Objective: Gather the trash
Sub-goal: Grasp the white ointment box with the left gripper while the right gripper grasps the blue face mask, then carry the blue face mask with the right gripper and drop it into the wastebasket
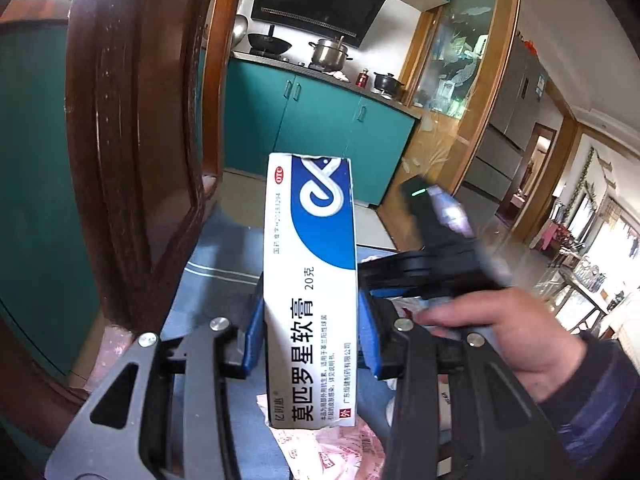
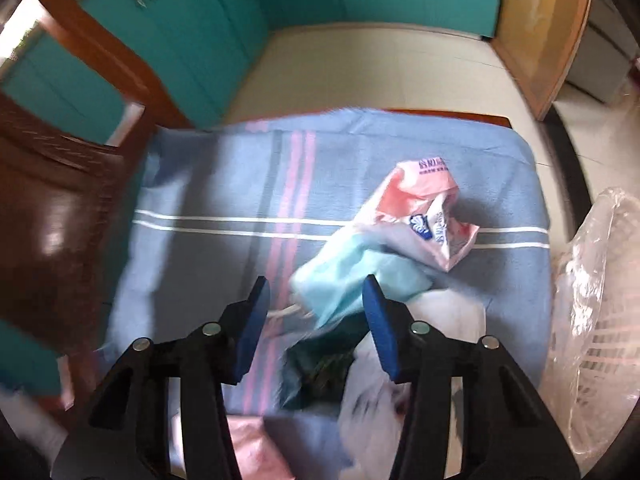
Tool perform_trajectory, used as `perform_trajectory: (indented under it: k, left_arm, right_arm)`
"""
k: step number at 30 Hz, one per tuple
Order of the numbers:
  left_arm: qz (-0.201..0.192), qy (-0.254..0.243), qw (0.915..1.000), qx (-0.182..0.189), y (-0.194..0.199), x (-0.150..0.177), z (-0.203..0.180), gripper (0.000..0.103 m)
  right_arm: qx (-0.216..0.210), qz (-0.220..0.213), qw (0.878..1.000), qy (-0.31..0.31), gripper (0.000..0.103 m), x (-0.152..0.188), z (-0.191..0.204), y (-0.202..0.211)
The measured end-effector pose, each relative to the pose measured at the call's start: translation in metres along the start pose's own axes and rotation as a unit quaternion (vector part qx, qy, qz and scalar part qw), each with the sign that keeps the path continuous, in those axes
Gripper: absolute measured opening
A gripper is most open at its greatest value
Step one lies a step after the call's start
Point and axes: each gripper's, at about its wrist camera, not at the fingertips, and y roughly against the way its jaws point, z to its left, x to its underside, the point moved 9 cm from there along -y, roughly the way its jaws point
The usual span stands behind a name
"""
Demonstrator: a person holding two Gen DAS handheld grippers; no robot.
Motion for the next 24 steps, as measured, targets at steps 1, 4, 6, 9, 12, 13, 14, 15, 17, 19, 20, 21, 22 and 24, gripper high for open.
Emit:
perform_trajectory:
  k: [1, 4, 6, 9, 12, 13, 14, 15, 17, 19, 20, 21, 22, 24]
  left_arm:
    - [-0.003, -0.001, 1.0, 0.002, 0.002, -0.002, 0.0, 0.04]
    - [-0.005, 0.001, 1.0, 0.005, 0.002, -0.005, 0.008, 0.04]
    - [-0.002, 0.007, 0.9999, 0.007, 0.001, -0.005, 0.015, 0.04]
    - [-0.002, 0.011, 0.9999, 0.007, 0.001, -0.002, 0.02, 0.04]
    - [0.0, 0.016, 0.9998, 0.008, 0.002, -0.001, 0.022, 0.04]
    - [0.001, 0.017, 0.9998, 0.01, 0.001, -0.001, 0.022, 0.04]
    - [0.003, 0.017, 0.9998, 0.011, 0.0, 0.0, 0.02, 0.04]
    - [0.005, 0.015, 0.9998, 0.011, -0.001, 0.001, 0.017, 0.04]
    - [0.01, 0.005, 0.9999, 0.012, -0.003, 0.005, 0.01, 0.04]
    - [0.016, -0.005, 0.9998, 0.014, -0.006, 0.008, 0.003, 0.041]
    - [0.02, -0.008, 0.9997, 0.013, -0.008, 0.01, 0.0, 0.04]
    - [0.024, -0.011, 0.9995, 0.014, -0.009, 0.011, -0.003, 0.04]
    - [0.028, -0.012, 0.9994, 0.015, -0.01, 0.013, -0.006, 0.04]
    - [0.032, -0.015, 0.9993, 0.014, -0.011, 0.016, -0.011, 0.04]
  right_arm:
    - [0.006, 0.009, 1.0, -0.003, 0.039, 0.0, -0.002, -0.007]
    - [0.017, 0.018, 1.0, -0.01, 0.003, 0.002, -0.007, -0.022]
    - [-0.003, -0.007, 1.0, -0.011, 0.002, 0.002, -0.005, -0.01]
    - [-0.048, -0.074, 0.996, 0.001, 0.002, 0.002, 0.003, 0.037]
    - [-0.097, -0.131, 0.987, 0.013, 0.002, 0.014, 0.008, 0.09]
    - [-0.103, -0.144, 0.984, 0.016, 0.002, 0.019, 0.008, 0.103]
    - [-0.109, -0.166, 0.98, 0.02, 0.002, 0.029, 0.005, 0.122]
    - [-0.117, -0.189, 0.975, 0.025, 0.002, 0.039, 0.001, 0.14]
    - [-0.118, -0.215, 0.969, 0.034, 0.002, 0.058, -0.007, 0.16]
    - [-0.114, -0.229, 0.966, 0.044, 0.002, 0.077, -0.014, 0.168]
    - [-0.112, -0.234, 0.965, 0.046, 0.002, 0.089, -0.019, 0.169]
    - [-0.108, -0.24, 0.964, 0.047, 0.002, 0.099, -0.024, 0.167]
    - [-0.105, -0.246, 0.962, 0.05, 0.002, 0.108, -0.029, 0.164]
    - [-0.102, -0.25, 0.962, 0.046, 0.002, 0.117, -0.033, 0.152]
